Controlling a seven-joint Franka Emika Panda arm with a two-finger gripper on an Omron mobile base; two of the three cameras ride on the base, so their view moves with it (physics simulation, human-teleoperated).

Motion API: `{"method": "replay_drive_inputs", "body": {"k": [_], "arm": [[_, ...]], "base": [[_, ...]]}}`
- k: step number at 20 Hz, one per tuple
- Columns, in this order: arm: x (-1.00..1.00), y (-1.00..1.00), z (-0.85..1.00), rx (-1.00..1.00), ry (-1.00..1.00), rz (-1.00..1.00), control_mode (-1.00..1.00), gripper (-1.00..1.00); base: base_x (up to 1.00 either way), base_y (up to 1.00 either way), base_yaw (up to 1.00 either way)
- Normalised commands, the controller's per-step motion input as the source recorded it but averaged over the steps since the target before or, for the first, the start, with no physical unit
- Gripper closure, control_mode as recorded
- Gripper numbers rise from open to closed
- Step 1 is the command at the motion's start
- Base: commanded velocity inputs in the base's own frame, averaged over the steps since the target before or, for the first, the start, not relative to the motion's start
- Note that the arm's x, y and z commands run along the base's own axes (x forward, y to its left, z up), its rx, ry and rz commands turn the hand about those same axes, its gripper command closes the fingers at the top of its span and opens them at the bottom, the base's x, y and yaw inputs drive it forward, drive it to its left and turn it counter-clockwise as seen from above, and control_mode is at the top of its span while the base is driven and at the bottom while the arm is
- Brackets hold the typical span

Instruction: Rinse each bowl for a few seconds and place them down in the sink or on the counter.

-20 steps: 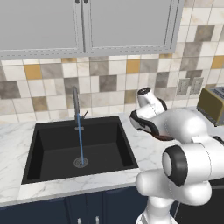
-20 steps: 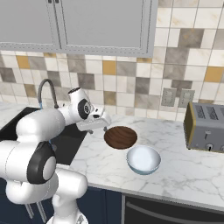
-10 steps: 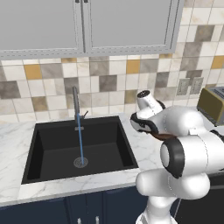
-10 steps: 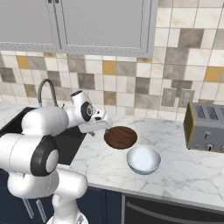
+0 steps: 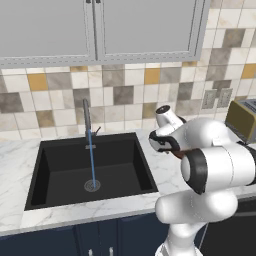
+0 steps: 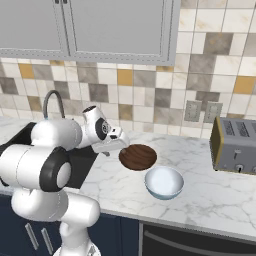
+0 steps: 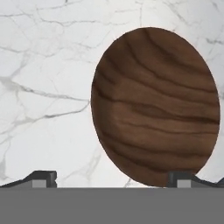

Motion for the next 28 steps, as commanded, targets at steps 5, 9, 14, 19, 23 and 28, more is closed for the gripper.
{"method": "replay_drive_inputs", "body": {"k": [5,9,14,19,23,28], "arm": [[0.12,-0.05,-0.15,0.0,0.0,0.0,-1.0,-1.0],[0.15,-0.02,-0.16,0.0,0.0,0.0,-1.0,-1.0],[0.15,-0.03,-0.14,0.0,0.0,0.01,-1.0,-1.0],[0.14,-0.07,-0.13,0.0,0.0,0.01,-1.0,-1.0],[0.12,-0.08,-0.12,0.0,0.0,0.01,-1.0,-1.0],[0.12,-0.07,-0.15,0.0,0.0,0.01,-1.0,-1.0]], "base": [[0.0,0.0,0.0],[0.0,0.0,0.0],[0.0,0.0,0.0],[0.0,0.0,0.0],[0.0,0.0,0.0],[0.0,0.0,0.0]]}}
